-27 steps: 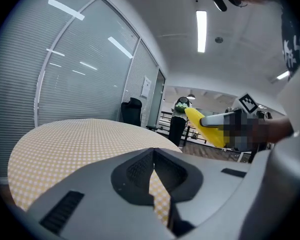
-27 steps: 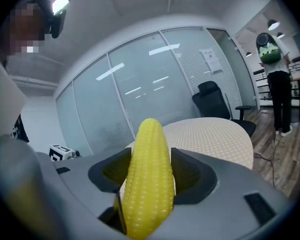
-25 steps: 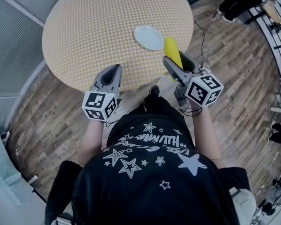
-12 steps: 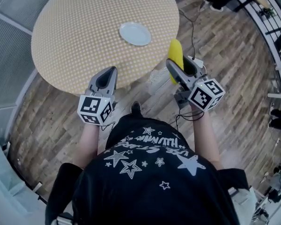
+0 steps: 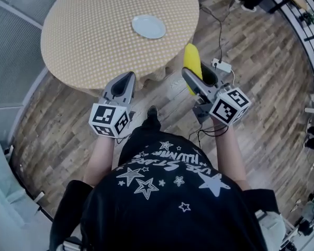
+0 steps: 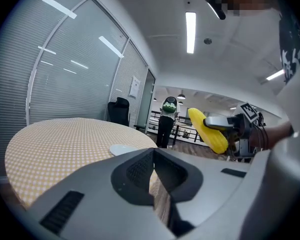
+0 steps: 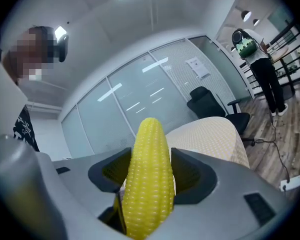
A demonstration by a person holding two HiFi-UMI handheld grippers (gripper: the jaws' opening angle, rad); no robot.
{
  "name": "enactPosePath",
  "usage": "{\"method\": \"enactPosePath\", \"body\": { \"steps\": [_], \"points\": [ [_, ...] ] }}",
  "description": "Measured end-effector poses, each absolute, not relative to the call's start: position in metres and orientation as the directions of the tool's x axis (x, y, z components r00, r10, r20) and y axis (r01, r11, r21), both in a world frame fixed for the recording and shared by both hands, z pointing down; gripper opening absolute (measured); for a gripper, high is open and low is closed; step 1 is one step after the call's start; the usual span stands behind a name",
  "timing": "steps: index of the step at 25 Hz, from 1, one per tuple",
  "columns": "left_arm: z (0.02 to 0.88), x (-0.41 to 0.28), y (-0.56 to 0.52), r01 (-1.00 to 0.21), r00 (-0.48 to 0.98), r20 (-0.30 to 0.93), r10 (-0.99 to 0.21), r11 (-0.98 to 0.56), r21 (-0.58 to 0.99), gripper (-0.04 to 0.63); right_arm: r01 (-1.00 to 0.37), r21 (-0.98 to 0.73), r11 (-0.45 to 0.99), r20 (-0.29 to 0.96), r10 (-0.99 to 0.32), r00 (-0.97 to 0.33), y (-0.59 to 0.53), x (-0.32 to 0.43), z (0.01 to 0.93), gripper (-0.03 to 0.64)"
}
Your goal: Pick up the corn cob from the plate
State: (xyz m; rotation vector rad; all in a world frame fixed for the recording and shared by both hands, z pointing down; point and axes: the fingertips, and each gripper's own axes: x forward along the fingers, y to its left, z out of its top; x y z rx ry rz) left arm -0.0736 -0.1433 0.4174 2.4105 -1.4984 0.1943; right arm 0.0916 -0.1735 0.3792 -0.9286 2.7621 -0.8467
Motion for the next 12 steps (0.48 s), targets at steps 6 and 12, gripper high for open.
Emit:
{"method": "enactPosePath", "body": {
  "steps": [6, 12],
  "points": [
    [0.408, -0.049, -0.088, -0.906, 0.421, 0.257, -0.87, -0.389, 0.167, 0.006, -0.494, -0.552, 0.672, 0.04, -0.57, -0.821, -0.127, 0.111, 0.37, 0.259],
    [0.392, -0.018, -0.036, -0.918, 0.396, 0.229, -0.889, -0.374, 0.134, 0.006, -0.444, -0.551, 0.706, 0.01, -0.527, -0.85, -0.076, 0.131, 0.362, 0.259]
  ]
}}
